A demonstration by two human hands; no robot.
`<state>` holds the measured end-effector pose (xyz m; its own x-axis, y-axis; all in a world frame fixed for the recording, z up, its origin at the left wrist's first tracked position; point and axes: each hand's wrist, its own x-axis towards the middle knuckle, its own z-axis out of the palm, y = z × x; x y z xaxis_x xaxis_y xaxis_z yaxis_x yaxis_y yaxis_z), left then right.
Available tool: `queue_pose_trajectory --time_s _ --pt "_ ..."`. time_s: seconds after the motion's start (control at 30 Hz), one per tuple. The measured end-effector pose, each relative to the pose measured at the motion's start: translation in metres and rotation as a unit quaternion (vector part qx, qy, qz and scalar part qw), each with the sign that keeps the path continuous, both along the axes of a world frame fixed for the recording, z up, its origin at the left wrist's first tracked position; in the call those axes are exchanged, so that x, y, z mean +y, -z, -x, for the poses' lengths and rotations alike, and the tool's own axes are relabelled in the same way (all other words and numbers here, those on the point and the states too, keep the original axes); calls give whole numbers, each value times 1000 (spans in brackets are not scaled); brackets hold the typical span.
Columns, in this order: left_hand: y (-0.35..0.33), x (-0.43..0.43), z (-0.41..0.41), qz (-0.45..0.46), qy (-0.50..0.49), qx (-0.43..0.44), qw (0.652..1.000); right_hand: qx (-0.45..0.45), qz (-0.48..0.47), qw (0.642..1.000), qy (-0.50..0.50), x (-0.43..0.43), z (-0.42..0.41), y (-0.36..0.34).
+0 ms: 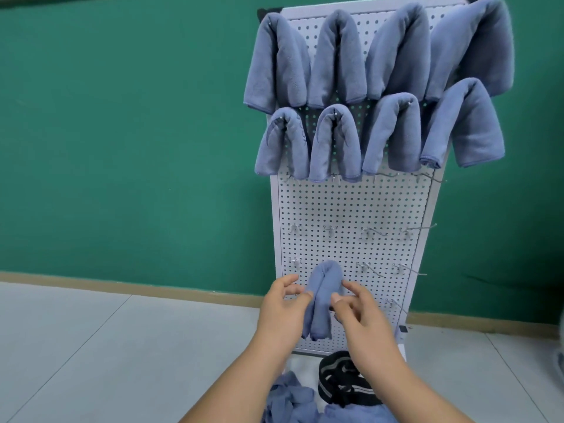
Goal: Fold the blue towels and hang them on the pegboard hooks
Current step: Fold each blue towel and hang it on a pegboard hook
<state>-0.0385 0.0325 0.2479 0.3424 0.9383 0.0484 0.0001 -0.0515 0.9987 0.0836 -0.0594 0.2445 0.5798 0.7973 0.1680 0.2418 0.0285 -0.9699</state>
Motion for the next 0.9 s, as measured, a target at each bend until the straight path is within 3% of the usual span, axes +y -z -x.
queue_pose_trajectory --time_s 0.2,0.4,0.57,0.9 --pt "-7 0 21 -41 27 11 999 -15 -29 999 -17 9 31 -7" --pt "-25 2 28 -83 -6 -39 996 -12 -71 997 -6 29 56 -29" --pt "-61 22 32 -156 -52 -47 985 -103 -84 990 38 57 48 -71" --pt "-145 91 16 -260 -139 46 954 -242 -92 954 151 125 16 -153"
